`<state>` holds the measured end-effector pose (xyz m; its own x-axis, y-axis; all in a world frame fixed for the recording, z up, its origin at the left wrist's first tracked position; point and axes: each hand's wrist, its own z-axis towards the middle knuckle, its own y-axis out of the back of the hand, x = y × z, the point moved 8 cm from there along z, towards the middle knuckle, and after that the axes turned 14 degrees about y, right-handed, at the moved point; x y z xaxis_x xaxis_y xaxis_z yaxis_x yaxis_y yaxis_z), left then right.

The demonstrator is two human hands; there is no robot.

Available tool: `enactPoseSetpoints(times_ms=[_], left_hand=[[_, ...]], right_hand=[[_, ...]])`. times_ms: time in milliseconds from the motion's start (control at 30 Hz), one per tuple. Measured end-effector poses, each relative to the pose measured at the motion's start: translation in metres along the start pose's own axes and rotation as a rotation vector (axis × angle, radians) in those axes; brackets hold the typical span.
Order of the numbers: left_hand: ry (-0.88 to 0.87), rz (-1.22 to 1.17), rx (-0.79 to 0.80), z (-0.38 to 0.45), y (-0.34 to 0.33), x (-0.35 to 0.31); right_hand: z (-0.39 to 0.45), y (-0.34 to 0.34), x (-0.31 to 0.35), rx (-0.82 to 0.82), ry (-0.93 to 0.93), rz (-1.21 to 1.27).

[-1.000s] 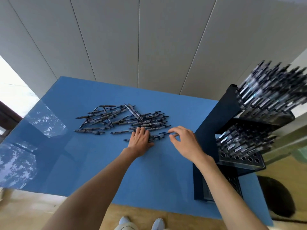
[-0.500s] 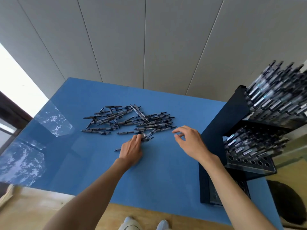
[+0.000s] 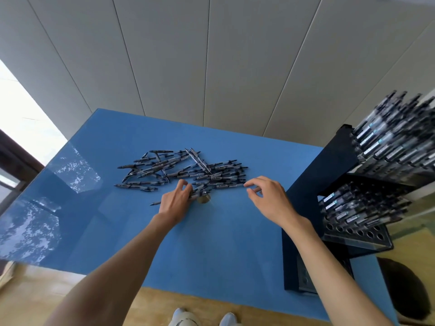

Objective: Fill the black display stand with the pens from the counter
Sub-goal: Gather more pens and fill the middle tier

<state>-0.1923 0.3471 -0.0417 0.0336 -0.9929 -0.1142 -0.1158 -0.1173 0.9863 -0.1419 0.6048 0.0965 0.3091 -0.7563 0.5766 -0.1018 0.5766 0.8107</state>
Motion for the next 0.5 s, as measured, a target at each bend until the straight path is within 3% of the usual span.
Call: enactPoseSetpoints(times_ms=[333,500], left_hand=[[-0.172,-0.083,0.001,-0.005,0.012,-0.081],[-0.228,0.015,0.032,0.001,0.006,-0.116]], right_hand=[[-0.009,0.007,-0.009,-0.015,-0.041,-0.011],[-0.014,0.011,-0.009,-0.021,-0.052,-0.014]])
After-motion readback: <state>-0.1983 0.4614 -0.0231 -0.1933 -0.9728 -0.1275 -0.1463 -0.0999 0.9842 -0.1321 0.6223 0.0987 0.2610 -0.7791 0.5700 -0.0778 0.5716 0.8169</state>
